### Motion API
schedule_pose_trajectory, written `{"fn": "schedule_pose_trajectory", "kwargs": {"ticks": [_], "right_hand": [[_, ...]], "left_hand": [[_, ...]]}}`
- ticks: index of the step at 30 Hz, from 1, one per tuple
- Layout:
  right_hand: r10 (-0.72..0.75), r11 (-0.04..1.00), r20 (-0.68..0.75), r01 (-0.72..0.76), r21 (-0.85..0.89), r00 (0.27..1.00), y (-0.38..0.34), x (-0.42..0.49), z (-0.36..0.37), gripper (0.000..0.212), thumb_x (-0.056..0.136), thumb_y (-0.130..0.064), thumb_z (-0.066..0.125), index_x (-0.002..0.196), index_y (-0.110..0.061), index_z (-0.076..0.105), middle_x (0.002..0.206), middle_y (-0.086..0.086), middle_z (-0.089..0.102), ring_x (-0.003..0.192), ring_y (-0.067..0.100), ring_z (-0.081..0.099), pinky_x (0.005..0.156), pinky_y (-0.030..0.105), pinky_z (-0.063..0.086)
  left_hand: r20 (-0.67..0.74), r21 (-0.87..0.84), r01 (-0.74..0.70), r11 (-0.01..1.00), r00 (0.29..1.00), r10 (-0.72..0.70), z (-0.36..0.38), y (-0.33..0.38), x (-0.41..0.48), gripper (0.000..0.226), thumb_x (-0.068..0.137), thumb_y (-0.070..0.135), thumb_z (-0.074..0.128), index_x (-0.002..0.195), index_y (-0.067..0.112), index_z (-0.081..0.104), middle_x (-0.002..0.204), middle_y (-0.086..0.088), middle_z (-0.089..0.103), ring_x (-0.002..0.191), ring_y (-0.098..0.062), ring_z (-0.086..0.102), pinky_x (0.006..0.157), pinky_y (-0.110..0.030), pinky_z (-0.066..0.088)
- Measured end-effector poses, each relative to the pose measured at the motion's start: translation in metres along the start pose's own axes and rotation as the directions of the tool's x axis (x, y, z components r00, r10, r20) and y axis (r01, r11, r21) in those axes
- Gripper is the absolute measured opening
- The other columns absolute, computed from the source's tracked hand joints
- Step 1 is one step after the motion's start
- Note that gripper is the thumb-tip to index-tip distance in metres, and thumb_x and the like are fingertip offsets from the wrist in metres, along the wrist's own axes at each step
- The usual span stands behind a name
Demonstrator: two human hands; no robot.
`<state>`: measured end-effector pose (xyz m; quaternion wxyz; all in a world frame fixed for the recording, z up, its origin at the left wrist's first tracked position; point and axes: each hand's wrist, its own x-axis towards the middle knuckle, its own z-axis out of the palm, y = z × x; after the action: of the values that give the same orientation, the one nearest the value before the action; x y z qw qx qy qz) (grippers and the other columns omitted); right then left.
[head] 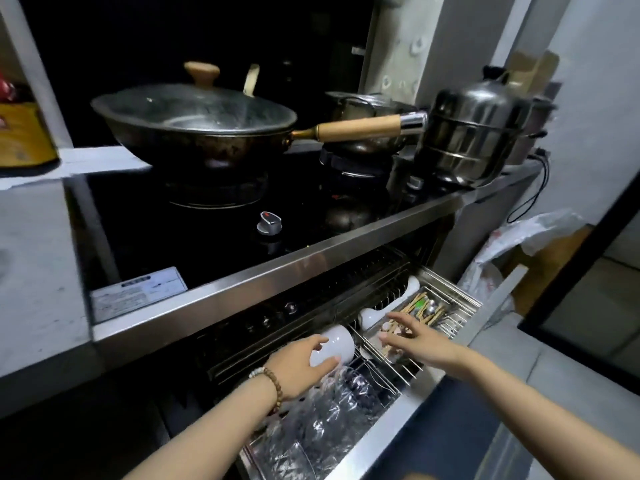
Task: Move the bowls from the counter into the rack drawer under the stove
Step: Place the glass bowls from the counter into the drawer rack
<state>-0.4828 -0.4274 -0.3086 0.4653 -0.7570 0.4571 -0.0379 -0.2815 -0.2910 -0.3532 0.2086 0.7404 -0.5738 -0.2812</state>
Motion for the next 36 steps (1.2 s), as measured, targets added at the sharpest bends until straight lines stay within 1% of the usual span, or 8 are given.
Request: {"fn": "schedule_pose_trajectory", "kwargs": {"ticks": [3,7,13,19,24,29,32,36], "right_hand": [[-0.132,0.99,-0.076,0.127,-0.059,0.988,-0.031,-0.028,-0.011,0.069,0.081,-0.047,0.064,0.141,-0.029,0.034,0.147,0.004,0.036,0.129,0.021,0.043,0.102,0.026,0.037],[-0.27,0.962,-0.139,0.263,-0.07,0.953,-0.079,-0.052,-0.013,0.069,0.08,-0.047,0.065,0.141,-0.034,0.034,0.158,-0.006,0.016,0.141,0.017,0.029,0.113,0.038,0.033],[-0.498,0.862,-0.144,0.471,-0.185,0.855,-0.17,-0.069,0.005,0.07,0.081,-0.042,0.067,0.142,-0.031,0.034,0.159,-0.003,0.013,0.144,0.013,0.022,0.115,0.028,0.022],[-0.615,0.785,-0.021,0.609,-0.116,0.788,-0.251,-0.075,0.052,0.074,0.081,-0.037,0.068,0.144,-0.029,0.031,0.16,-0.006,0.008,0.143,0.016,0.023,0.109,0.026,0.032],[-0.666,0.727,0.095,0.672,-0.139,0.74,-0.301,-0.073,0.11,0.076,0.081,-0.04,0.068,0.145,-0.029,0.028,0.16,-0.004,0.008,0.145,0.017,0.021,0.116,0.035,0.027],[-0.674,0.692,0.232,0.709,-0.133,0.701,-0.335,-0.062,0.166,0.077,0.082,-0.04,0.067,0.146,-0.029,0.026,0.16,-0.005,0.005,0.146,0.018,0.019,0.116,0.032,0.026],[-0.685,0.68,0.247,0.724,-0.12,0.685,-0.351,-0.055,0.196,0.077,0.082,-0.037,0.068,0.146,-0.025,0.027,0.159,-0.004,0.012,0.144,0.016,0.022,0.116,0.031,0.026],[-0.708,0.635,0.261,0.753,-0.172,0.656,-0.366,-0.047,0.228,0.072,0.082,-0.041,0.068,0.143,-0.025,0.034,0.155,-0.005,0.024,0.141,0.012,0.027,0.116,0.028,0.026]], "left_hand": [[-0.102,0.005,-0.092,0.996,0.99,0.092,-0.037,0.022,-0.019,0.055,0.088,0.058,0.045,0.135,0.029,0.042,0.137,0.008,0.052,0.124,-0.01,0.05,0.104,-0.031,0.04],[-0.24,0.053,-0.193,0.98,0.95,0.2,-0.091,0.047,-0.053,0.052,0.087,0.058,0.046,0.134,0.035,0.043,0.132,0.013,0.054,0.123,-0.007,0.049,0.105,-0.031,0.039],[-0.417,0.125,-0.238,0.963,0.868,0.269,-0.176,0.05,-0.109,0.05,0.086,0.057,0.049,0.132,0.037,0.045,0.129,0.015,0.056,0.121,-0.002,0.05,0.102,-0.031,0.042],[-0.55,0.142,-0.105,0.984,0.819,0.167,-0.241,0.008,-0.171,0.052,0.087,0.055,0.048,0.134,0.034,0.043,0.131,0.014,0.054,0.123,-0.005,0.047,0.102,-0.027,0.04],[-0.62,0.105,0.016,0.994,0.782,0.053,-0.272,-0.038,-0.221,0.054,0.087,0.053,0.049,0.136,0.029,0.043,0.135,0.01,0.052,0.124,-0.008,0.047,0.102,-0.025,0.038],[-0.691,0.042,0.111,0.993,0.721,-0.052,-0.288,-0.088,-0.26,0.05,0.088,0.045,0.053,0.133,0.026,0.045,0.137,0.006,0.05,0.127,-0.01,0.044,0.105,-0.022,0.031],[-0.716,-0.015,0.163,0.987,0.687,-0.124,-0.29,-0.117,-0.276,0.052,0.088,0.044,0.055,0.135,0.024,0.044,0.139,0.003,0.047,0.13,-0.013,0.039,0.104,-0.02,0.027],[-0.735,-0.124,0.185,0.975,0.643,-0.215,-0.291,-0.146,-0.286,0.06,0.085,0.048,0.055,0.138,0.022,0.04,0.141,-0.001,0.044,0.132,-0.016,0.036,0.109,-0.027,0.028]]}}
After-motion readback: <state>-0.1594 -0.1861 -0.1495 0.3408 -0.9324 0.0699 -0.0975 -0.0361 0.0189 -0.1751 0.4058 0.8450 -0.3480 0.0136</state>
